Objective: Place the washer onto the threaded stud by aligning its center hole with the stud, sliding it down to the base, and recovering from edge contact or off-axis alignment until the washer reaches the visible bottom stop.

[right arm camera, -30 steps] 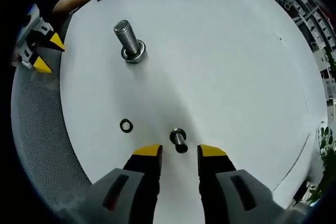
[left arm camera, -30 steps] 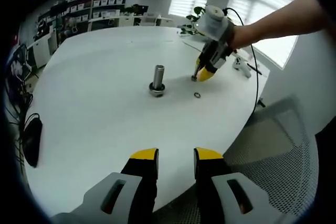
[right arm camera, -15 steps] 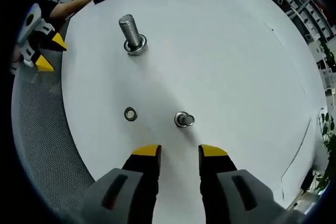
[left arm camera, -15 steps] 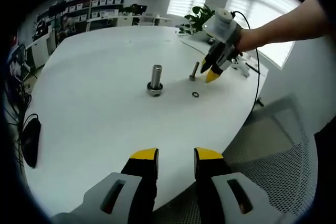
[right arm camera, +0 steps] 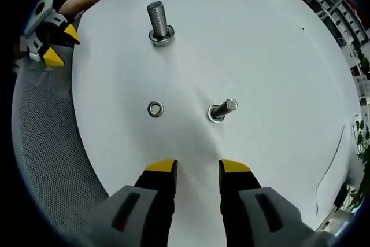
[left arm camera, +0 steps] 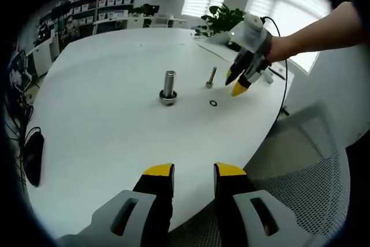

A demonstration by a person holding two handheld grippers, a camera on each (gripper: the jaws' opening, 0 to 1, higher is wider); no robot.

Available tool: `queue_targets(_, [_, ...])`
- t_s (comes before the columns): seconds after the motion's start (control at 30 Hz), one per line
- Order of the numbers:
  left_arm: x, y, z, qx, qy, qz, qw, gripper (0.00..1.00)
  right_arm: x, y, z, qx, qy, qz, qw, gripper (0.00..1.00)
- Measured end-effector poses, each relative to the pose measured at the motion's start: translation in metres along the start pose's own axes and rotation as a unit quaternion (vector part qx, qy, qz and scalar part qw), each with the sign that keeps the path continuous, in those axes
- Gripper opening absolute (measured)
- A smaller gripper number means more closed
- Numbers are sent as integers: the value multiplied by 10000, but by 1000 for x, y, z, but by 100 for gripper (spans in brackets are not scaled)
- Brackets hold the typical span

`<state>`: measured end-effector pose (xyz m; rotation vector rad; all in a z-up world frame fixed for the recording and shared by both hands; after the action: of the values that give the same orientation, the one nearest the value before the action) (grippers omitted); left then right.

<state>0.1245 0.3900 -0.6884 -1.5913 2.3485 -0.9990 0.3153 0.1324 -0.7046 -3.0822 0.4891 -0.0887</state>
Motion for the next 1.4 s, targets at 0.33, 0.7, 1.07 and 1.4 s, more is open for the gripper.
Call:
queue_targets(0.33, [-1, 0, 0, 21, -97, 7, 10000, 25, -10, -4, 0, 73, -63, -3, 10000, 31])
queue_targets(0.7, [0, -1, 0, 21, -99, -11, 9999, 25, -23, -8, 1, 72, -150, -162, 9997, 31])
queue_targets(1.07, [-2, -1, -1, 48, -154, -39, 9999, 25, -29, -12, 2, 77, -183, -215, 9996, 31])
queue_targets(1.4, [-3, -1, -2, 93, -226, -63, 9997, 25, -38, -16, 4, -34, -206, -311, 9993, 32])
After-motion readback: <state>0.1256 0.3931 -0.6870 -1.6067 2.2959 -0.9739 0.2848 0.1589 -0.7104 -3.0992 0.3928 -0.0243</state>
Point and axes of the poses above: the point that each gripper's makers call its tool centre point, and the gripper's own axes: z roughly forward along the fingers, x roughly to its right, y roughly out of its underside, the point moved 9 cm from there along -z, roughly backward along the fingers, and after that the axes turned 9 degrees about -x, right-handed, at the moved point
